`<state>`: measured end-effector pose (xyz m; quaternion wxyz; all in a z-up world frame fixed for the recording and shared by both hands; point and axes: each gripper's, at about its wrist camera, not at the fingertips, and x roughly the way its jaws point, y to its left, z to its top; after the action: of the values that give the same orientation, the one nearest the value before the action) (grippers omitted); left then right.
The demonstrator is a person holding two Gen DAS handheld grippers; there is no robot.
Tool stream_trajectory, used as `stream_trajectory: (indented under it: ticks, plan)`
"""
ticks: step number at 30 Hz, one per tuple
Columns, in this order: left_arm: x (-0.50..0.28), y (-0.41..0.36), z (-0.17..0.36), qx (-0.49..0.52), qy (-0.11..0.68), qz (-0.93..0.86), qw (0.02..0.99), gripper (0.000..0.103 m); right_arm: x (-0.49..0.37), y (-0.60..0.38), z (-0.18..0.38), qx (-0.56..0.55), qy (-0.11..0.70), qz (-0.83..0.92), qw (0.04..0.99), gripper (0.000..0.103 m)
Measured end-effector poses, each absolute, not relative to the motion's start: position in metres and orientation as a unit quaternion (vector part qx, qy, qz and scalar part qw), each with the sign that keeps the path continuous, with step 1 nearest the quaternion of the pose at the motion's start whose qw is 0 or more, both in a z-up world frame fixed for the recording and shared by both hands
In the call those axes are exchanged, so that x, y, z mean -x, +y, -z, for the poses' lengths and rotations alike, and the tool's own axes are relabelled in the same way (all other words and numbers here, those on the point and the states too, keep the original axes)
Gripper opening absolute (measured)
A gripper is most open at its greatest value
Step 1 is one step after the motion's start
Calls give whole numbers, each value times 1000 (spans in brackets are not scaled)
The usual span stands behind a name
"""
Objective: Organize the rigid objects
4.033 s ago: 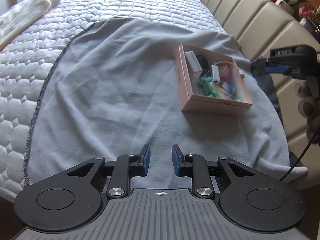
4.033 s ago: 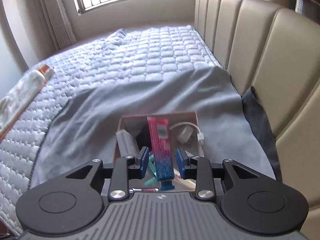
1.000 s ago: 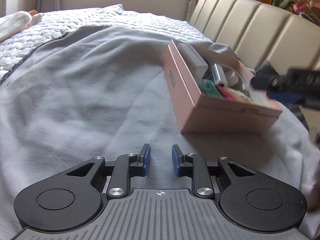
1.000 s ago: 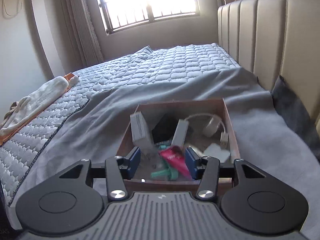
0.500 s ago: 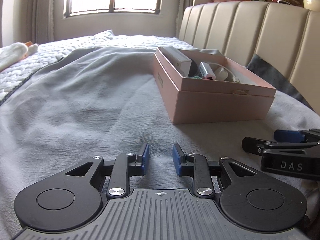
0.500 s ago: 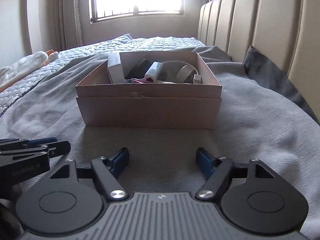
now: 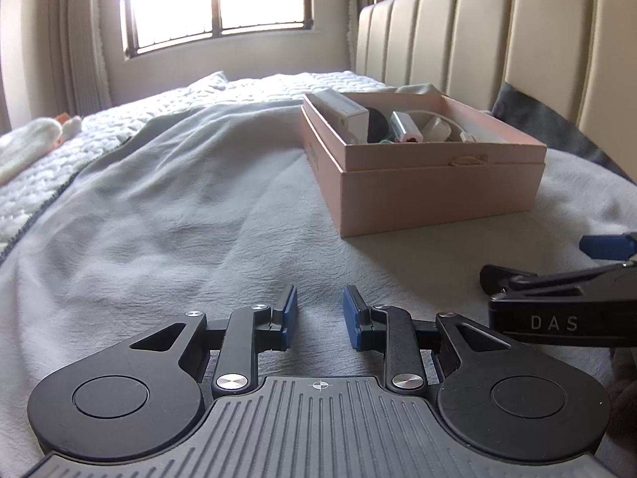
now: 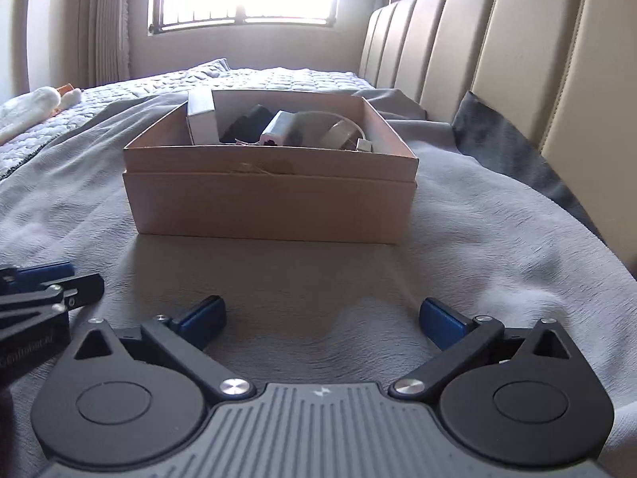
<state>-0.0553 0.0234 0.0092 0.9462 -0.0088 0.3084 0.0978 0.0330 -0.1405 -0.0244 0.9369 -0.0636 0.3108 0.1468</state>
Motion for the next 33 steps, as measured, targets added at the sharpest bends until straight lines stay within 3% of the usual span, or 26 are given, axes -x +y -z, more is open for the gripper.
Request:
stream_trajectory:
  ticks: [17,33]
  plan:
    - [52,18,-9,13,309,-78,948,28,-40,-165,31,-11,325,-159,932,103]
    - [47,18,-7,35,309,-57,949,27,-39,-160,32,4,322,-161,933,103]
